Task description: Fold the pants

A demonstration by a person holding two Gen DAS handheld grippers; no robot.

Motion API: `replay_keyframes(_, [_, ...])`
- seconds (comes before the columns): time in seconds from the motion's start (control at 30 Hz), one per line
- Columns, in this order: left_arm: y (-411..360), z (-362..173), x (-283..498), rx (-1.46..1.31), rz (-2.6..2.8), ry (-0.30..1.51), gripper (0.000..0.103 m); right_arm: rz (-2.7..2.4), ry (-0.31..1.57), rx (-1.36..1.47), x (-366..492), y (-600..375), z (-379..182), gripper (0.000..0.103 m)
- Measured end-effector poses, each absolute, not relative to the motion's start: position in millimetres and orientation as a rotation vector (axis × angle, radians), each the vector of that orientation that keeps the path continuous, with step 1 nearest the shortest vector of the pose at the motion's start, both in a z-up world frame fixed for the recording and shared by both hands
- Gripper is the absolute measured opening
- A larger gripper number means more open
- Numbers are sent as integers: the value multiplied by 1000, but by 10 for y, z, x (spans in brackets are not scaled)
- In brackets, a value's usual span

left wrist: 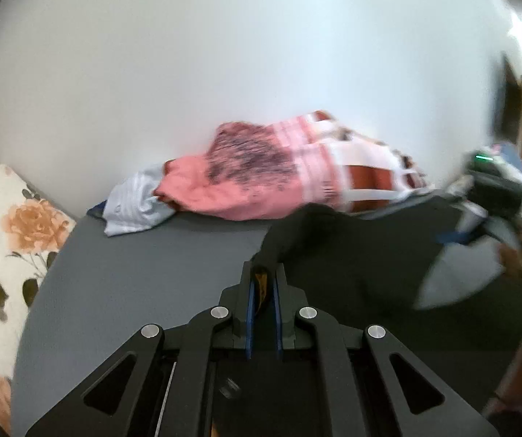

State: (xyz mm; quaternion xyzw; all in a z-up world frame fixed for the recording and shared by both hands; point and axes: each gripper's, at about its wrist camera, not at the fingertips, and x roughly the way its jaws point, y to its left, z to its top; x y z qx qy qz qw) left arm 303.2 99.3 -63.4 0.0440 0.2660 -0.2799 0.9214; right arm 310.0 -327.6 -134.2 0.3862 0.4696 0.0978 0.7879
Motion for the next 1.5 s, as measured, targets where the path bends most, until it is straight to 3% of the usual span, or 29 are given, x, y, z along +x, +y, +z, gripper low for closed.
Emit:
replay_keyframes(0.17, [967,-638,2271,79,-618,537,9,210,1034,942,3417,-3478,-1431,102])
replay_keyframes(0.37, [1009,-812,1904,2,-611,610,9,140,1117,1089,3698,-3690,-1846,100])
replay_keyframes(0.4, [1019,-843,1882,-2,-608,620,9,141,1123,1101,3744,-3713,-1886,94])
replay_keyframes(0.47, [1034,-909,1854,-14,-590,645,9,114,1143,1078,3818,-3717,-1943,51])
replay_keyframes(0.5, [1046,-938,1861,-23,-586,662,9,86,1148,1062,3812,-3722,-1952,12])
replay_keyframes(0.53, [1060,-952,1857,-24,-577,671,9,64,1156,1046,3785,-3711,-1951,8])
replay_keyframes(0.93, [1369,-1178,1734,24,-480,755,9,144,1028,929,2133,-3382,-1286,7])
replay_keyframes(1.1, [1415,-1307,1595,56,-446,782,9,131,1079,971,1456,-3218,-1487,7])
replay_keyframes(1.4, [1525,-1411,1571,110,-386,782,12,118,1177,1059,993,-3160,-1963,6])
replay_keyframes(1.5, [1528,-1487,1578,160,-354,790,18,122,1182,1040,960,-3133,-1986,6])
